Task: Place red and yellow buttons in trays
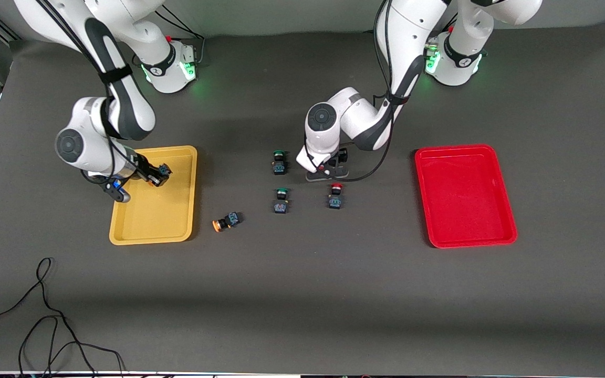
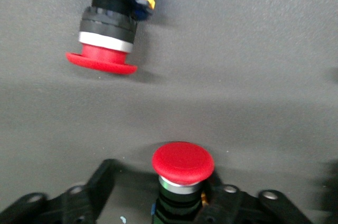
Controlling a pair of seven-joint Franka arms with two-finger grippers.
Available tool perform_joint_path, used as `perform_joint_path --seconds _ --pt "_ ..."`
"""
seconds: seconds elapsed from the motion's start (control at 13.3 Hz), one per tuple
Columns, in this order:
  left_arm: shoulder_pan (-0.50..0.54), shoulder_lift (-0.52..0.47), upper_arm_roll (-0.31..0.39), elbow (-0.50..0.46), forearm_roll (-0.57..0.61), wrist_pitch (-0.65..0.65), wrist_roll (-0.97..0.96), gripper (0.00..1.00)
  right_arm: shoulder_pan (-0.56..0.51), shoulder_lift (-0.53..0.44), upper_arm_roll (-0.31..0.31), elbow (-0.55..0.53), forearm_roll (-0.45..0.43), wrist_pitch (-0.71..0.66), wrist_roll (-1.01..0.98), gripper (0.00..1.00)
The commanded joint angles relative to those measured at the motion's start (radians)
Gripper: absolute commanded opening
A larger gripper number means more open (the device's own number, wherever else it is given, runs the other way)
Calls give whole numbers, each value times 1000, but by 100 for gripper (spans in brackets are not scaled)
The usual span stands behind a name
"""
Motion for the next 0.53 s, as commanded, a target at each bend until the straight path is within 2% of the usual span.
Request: perform_joint_path --seconds 0.0,0.08,0.15,0.3,0.45 --pt "-8 -17 13 -1 8 -13 -42 0 15 34 -15 -14 18 23 -34 39" --pt "-5 -27 18 1 8 -15 -42 0 17 38 -17 -13 21 23 -31 97" --pt "9 -51 19 1 8 -30 -37 0 17 32 -17 -10 21 18 -25 100" --pt "64 -128 16 2 5 -137 -17 0 25 -3 -14 24 22 -6 -1 100" --pt "128 -227 12 -7 -19 -233 50 0 34 -9 3 144 21 -104 93 100"
